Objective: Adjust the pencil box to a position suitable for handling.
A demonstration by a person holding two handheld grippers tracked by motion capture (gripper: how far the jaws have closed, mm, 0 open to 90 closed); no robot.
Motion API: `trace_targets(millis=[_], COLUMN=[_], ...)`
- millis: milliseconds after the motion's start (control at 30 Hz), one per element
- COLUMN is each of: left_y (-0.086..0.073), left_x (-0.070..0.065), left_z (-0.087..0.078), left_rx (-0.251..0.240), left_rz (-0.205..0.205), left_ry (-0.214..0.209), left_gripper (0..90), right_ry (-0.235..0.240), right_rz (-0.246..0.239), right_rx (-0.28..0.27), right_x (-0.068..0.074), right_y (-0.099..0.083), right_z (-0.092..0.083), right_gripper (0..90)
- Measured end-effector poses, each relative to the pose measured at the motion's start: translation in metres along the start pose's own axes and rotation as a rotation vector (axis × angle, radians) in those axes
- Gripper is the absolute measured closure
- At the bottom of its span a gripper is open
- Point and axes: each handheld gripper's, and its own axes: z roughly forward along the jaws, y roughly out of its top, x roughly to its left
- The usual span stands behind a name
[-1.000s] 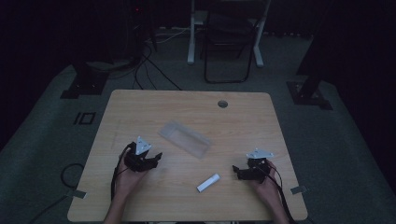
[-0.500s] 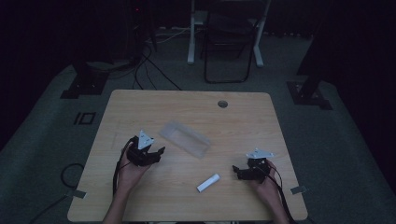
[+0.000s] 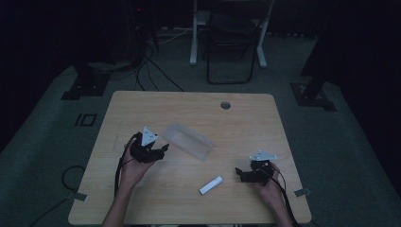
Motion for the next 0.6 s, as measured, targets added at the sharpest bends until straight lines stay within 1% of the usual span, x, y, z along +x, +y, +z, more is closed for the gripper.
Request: trace_targets(millis=[67,167,267,500,600], left_y=[0.002,0.006,0.009,0.015,0.018], left_x=[0.001,0.002,0.003,0.008,0.010], left_z=[0.001,0.003,0.004,0.007,0.009], left_rx=[-0.001,0.001,-0.001,0.000,0.005], left_rz=[-0.004,0.005,0.012,0.009,0.022], left_ry=[-0.003,-0.005,-0.008,-0.013,-0.023], left_gripper=[38.0,38.5,40.9,46.2,47.0], right_ry=[0.000,0.000,0.000,0.000,0.000], right_rz=[-0.001,0.000,-0.002,-0.001,0.000], right_rx=[0.000,0.000,0.000,0.000,0.000], right_x=[0.000,0.000,0.000,0.000,0.000], right_y=[0.000,0.000,0.000,0.000,0.000], right_z=[0.000,0.000,0.000,0.000,0.000], right_gripper=[11.5,11.5,11.5,11.5,11.5])
